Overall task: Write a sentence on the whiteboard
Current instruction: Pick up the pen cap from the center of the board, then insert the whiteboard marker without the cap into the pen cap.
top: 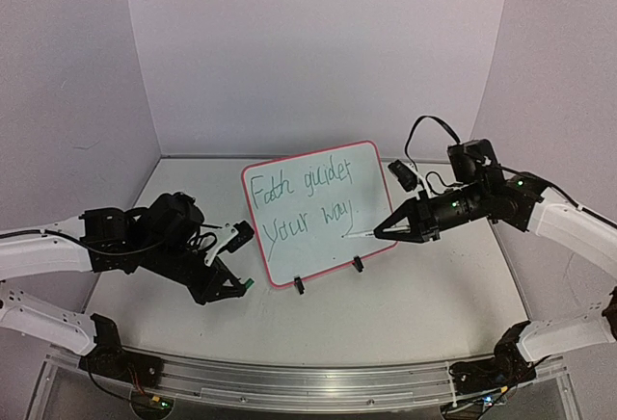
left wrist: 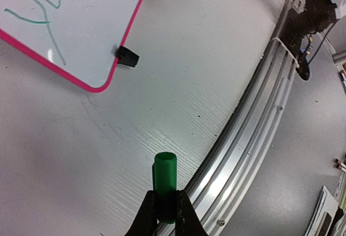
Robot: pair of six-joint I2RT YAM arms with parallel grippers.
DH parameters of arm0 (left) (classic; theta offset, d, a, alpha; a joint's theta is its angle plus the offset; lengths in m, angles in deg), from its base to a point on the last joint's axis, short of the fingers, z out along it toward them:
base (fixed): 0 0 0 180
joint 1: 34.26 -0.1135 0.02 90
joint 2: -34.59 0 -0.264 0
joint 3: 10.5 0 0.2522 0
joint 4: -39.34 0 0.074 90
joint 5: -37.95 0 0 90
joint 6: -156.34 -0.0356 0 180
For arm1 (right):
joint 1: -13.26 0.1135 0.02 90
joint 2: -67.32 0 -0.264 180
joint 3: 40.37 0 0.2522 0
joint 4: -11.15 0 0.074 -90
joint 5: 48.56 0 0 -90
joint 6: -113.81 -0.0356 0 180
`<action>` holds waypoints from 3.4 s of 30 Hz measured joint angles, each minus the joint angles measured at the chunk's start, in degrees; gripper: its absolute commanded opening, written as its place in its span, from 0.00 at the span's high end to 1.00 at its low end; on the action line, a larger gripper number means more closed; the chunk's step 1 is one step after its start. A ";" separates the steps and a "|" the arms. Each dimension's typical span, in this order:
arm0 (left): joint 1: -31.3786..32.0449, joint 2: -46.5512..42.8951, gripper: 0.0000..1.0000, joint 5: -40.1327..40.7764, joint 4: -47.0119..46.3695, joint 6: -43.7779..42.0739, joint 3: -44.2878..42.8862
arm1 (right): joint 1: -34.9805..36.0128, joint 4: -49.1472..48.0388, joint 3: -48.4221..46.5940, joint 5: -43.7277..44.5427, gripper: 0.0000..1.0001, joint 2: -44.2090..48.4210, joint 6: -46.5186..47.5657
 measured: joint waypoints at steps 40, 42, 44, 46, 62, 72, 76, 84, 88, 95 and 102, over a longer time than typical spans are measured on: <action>0.04 16.83 1.00 -25.06 -4.15 -17.23 -11.56 | 11.21 -0.02 -5.19 -12.30 1.00 -17.31 0.48; 0.04 16.90 1.00 -25.12 -4.17 -17.27 -11.67 | 11.22 -0.04 -5.30 -12.36 1.00 -17.45 0.50; 0.04 16.90 1.00 -25.30 -4.22 -17.27 -11.72 | 11.28 -0.02 -5.35 -12.48 1.00 -17.83 0.51; 0.04 16.90 1.00 -25.49 -4.21 -17.27 -11.72 | 11.42 -0.02 -5.35 -12.52 1.00 -18.18 0.59; 0.04 18.30 1.00 -26.00 -4.24 -17.27 -11.81 | 11.81 -0.02 -5.42 -13.28 1.00 -19.16 1.37; 0.04 18.39 1.00 -26.19 -4.59 -17.27 -12.99 | 11.87 -0.07 -5.60 -13.66 1.00 -19.72 1.72; 0.04 18.50 1.00 -26.24 -4.61 -17.29 -13.10 | 12.08 -0.04 -5.96 -13.85 1.00 -20.04 1.77; 0.04 18.73 1.00 -26.95 -4.64 -17.29 -13.54 | 12.40 -0.02 -6.59 -14.14 1.00 -20.54 1.94; 0.04 19.05 1.00 -27.00 -4.68 -17.31 -13.94 | 12.94 -0.04 -7.50 -14.53 1.00 -21.81 2.10; 0.04 19.68 1.00 -26.90 -4.59 -17.31 -14.08 | 13.26 0.43 -8.38 -15.04 1.00 -23.41 2.26; 0.04 20.93 1.00 -26.49 -3.82 -17.29 -15.37 | 13.58 0.59 -8.95 -15.12 1.00 -24.64 2.50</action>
